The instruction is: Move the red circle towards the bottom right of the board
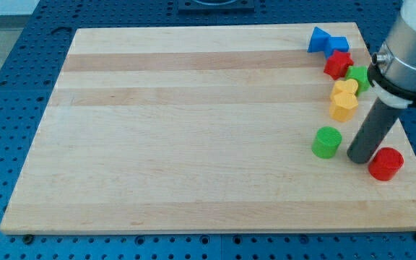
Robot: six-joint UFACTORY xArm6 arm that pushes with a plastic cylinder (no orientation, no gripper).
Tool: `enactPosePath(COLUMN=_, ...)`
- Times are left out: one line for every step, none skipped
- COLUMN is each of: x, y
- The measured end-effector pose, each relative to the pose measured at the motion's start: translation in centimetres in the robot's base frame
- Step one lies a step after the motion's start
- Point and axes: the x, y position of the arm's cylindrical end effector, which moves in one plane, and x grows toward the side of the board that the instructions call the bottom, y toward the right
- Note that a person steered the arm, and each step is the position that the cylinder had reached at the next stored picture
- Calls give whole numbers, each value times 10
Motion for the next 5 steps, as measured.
enactPosePath(x=-17, y=11)
enactPosePath(x=-17, y=44)
enactPosePath(x=6, y=46)
enactPosePath(x=25, y=45)
enactPosePath(x=22, y=45)
